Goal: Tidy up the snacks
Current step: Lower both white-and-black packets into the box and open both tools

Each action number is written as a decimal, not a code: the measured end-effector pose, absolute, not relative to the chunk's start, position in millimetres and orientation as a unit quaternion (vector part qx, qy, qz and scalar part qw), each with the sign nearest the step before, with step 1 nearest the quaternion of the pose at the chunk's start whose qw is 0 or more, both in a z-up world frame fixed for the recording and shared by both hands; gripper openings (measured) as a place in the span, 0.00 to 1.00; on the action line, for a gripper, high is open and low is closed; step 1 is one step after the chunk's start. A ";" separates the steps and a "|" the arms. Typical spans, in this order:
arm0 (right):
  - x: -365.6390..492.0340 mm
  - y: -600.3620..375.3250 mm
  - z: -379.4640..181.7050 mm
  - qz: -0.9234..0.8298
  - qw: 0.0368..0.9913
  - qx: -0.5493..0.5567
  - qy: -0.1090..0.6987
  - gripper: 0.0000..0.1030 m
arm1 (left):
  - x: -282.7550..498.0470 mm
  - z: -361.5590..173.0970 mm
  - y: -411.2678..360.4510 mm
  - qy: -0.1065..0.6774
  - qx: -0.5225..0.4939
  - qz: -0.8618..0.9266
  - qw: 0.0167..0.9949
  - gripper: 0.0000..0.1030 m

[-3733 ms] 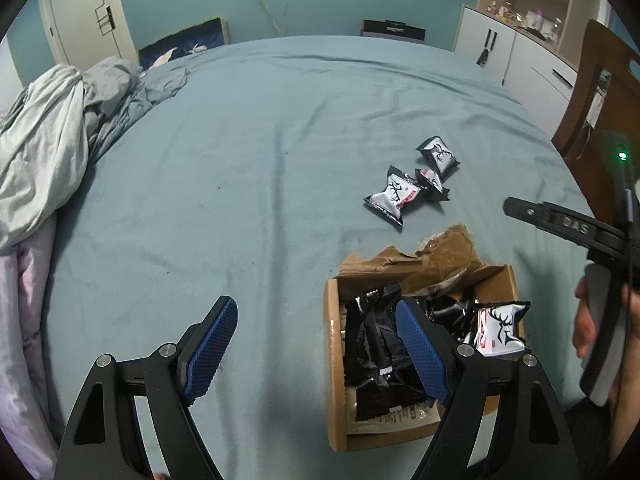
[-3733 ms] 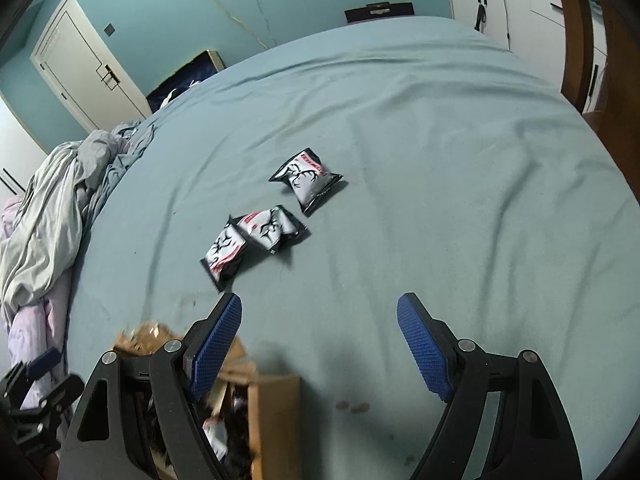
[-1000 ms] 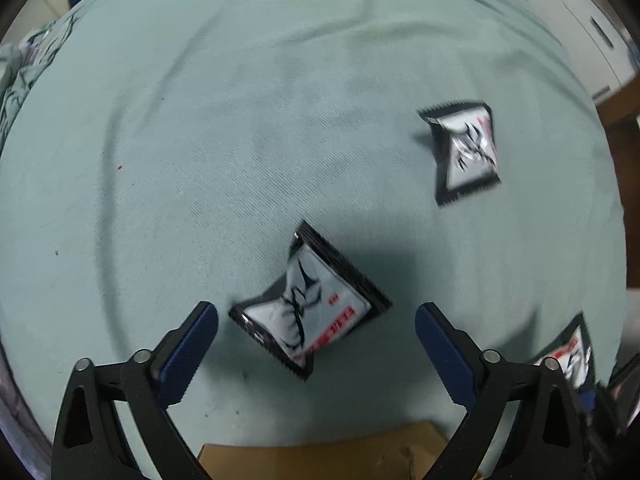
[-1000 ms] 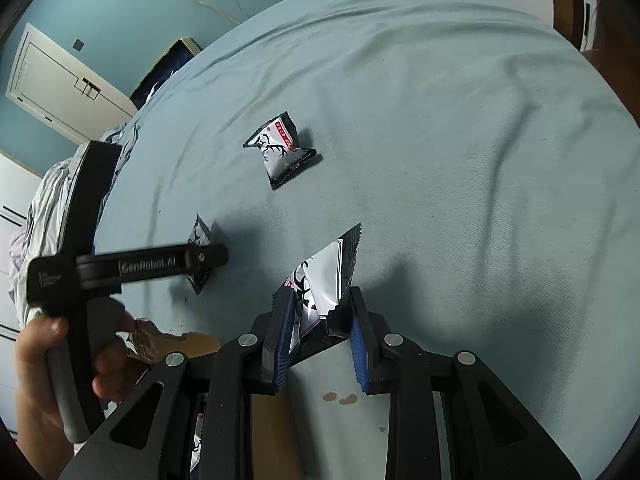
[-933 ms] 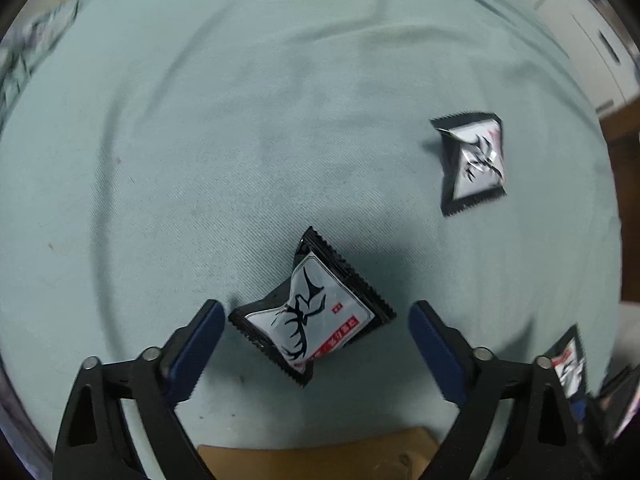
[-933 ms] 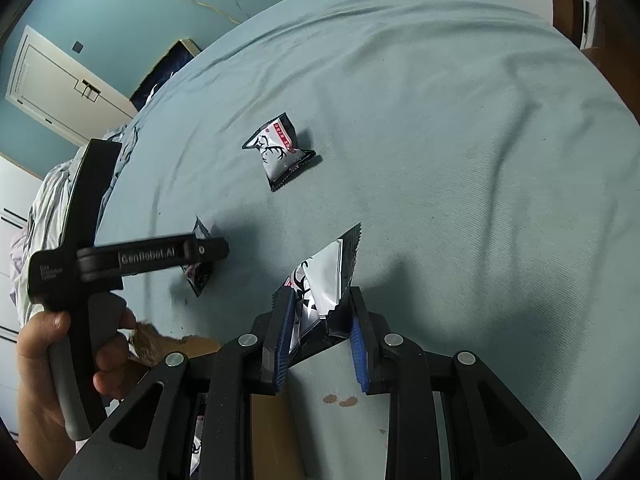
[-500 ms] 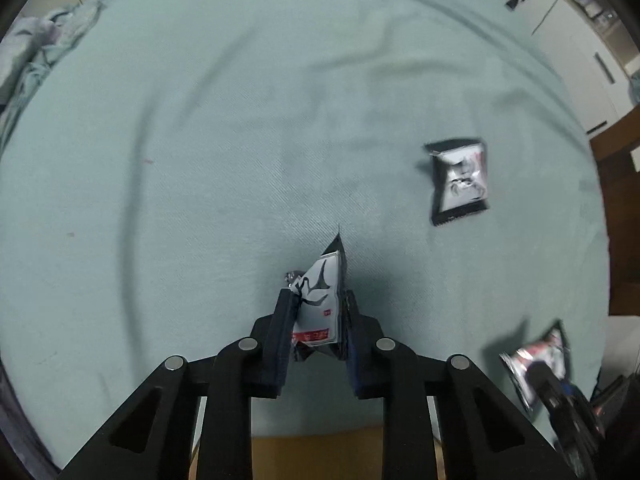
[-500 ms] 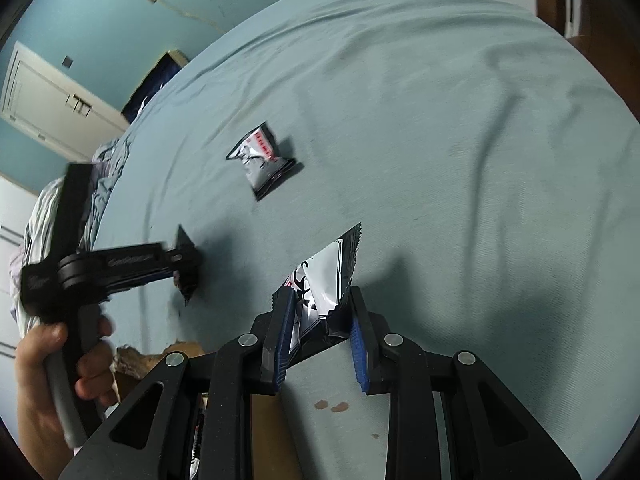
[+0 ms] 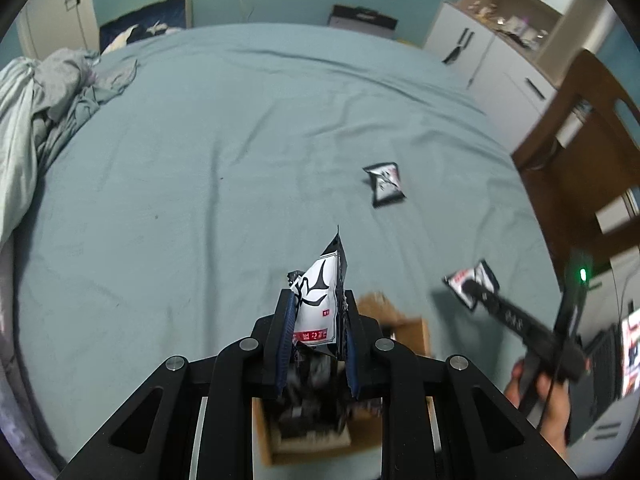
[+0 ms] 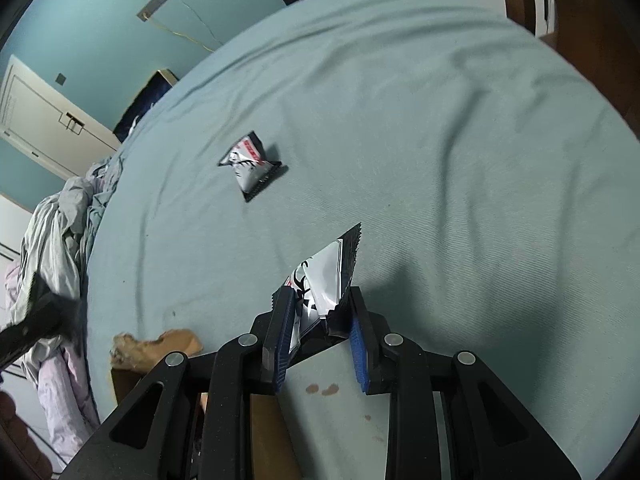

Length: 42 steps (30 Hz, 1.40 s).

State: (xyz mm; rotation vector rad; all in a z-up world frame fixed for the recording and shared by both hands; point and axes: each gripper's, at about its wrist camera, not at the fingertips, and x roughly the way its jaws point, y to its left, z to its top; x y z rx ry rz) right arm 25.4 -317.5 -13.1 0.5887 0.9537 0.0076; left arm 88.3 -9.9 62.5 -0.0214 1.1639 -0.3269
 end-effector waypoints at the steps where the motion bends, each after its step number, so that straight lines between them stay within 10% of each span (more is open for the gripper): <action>1: 21.9 -316.5 -12.0 0.005 0.850 0.277 0.449 0.23 | 76.1 65.7 -5.5 0.542 -0.004 -0.159 0.826 0.20; 14: -19.6 -298.7 -1.5 0.068 0.867 0.266 0.415 0.23 | 7.9 24.9 -0.3 0.510 0.034 -0.192 0.838 0.29; 18: -25.4 -291.2 3.6 0.111 0.871 0.258 0.404 0.23 | 7.0 28.9 2.3 0.487 0.047 -0.166 0.856 0.77; 35: -20.0 -242.3 0.1 0.250 0.857 0.186 0.411 0.28 | 17.4 33.2 32.3 0.463 0.052 -0.068 0.882 0.79; 38: -7.9 -242.6 -4.1 0.252 0.838 0.222 0.430 0.57 | 21.3 32.8 36.6 0.469 0.043 -0.065 0.880 0.79; 42: -3.1 -261.0 7.9 0.223 0.856 0.238 0.400 0.64 | 25.3 31.5 37.9 0.473 0.041 -0.062 0.878 0.79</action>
